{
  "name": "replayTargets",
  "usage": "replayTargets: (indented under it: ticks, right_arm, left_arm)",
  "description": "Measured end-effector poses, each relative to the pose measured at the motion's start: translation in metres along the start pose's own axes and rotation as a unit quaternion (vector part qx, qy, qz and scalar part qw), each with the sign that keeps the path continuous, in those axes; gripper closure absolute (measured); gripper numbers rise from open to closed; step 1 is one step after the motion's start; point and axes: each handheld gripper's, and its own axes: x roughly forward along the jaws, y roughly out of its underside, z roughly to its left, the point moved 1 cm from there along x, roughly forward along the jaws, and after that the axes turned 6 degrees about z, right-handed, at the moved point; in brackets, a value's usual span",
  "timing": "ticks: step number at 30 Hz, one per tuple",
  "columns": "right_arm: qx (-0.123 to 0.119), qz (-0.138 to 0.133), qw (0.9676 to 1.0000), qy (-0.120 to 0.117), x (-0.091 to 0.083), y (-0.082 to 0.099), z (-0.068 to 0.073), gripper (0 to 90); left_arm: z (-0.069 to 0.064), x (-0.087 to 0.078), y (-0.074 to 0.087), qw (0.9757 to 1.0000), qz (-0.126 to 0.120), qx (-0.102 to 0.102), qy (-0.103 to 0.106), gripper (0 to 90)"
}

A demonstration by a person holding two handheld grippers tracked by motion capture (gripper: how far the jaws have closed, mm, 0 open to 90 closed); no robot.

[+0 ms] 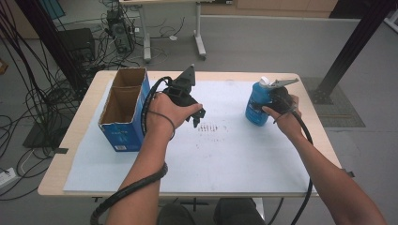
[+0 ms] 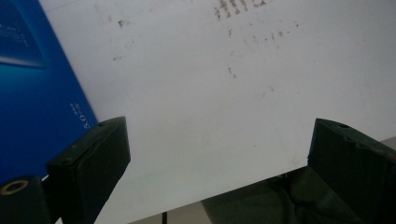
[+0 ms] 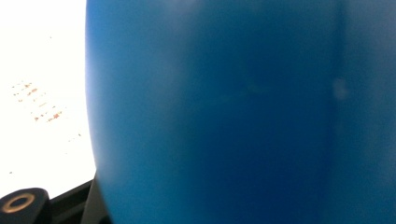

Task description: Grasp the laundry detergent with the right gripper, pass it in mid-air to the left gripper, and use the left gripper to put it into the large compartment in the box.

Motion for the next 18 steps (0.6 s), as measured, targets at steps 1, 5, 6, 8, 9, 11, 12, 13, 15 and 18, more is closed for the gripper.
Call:
replayTargets:
  ticks: [1,5,6,8,9,11,12,13,15,18]
  right_arm:
    - [0.005,0.001,1.0000,-0.002,-0.002,-0.001,-0.002,45.0]
    - [0.022,-0.005,0.9997,-0.010,-0.008,-0.006,-0.007,44.9]
    - [0.025,-0.002,0.9996,-0.012,-0.013,-0.012,-0.009,44.8]
    - [0.030,0.002,0.9994,-0.017,-0.020,-0.020,-0.010,44.8]
    - [0.031,0.004,0.9993,-0.021,-0.023,-0.024,-0.010,44.8]
    - [0.033,0.008,0.9991,-0.026,-0.026,-0.028,-0.010,44.7]
    - [0.032,0.010,0.9989,-0.034,-0.032,-0.036,-0.007,44.7]
    - [0.031,0.012,0.9988,-0.036,-0.036,-0.041,-0.005,44.7]
    - [0.029,0.015,0.9985,-0.044,-0.041,-0.050,0.000,44.7]
    - [0.025,0.020,0.9981,-0.054,-0.046,-0.060,0.005,44.6]
  left_arm:
    - [0.000,-0.002,-0.001,1.0000,0.000,0.005,0.006,5.9]
    - [0.000,-0.016,-0.005,0.9994,-0.007,0.033,0.007,5.7]
    - [0.001,-0.020,-0.006,0.9991,-0.007,0.041,0.006,5.7]
    - [0.002,-0.028,-0.009,0.9984,-0.013,0.054,0.003,5.7]
    - [0.003,-0.033,-0.010,0.9980,-0.012,0.062,0.000,5.7]
    - [0.005,-0.041,-0.012,0.9971,-0.014,0.075,-0.001,5.7]
    - [0.007,-0.046,-0.013,0.9965,-0.014,0.082,-0.002,5.7]
    - [0.008,-0.050,-0.014,0.9960,-0.017,0.088,-0.004,5.7]
    - [0.011,-0.059,-0.016,0.9947,-0.019,0.101,-0.006,5.7]
    - [0.015,-0.071,-0.018,0.9925,-0.021,0.120,-0.012,5.7]
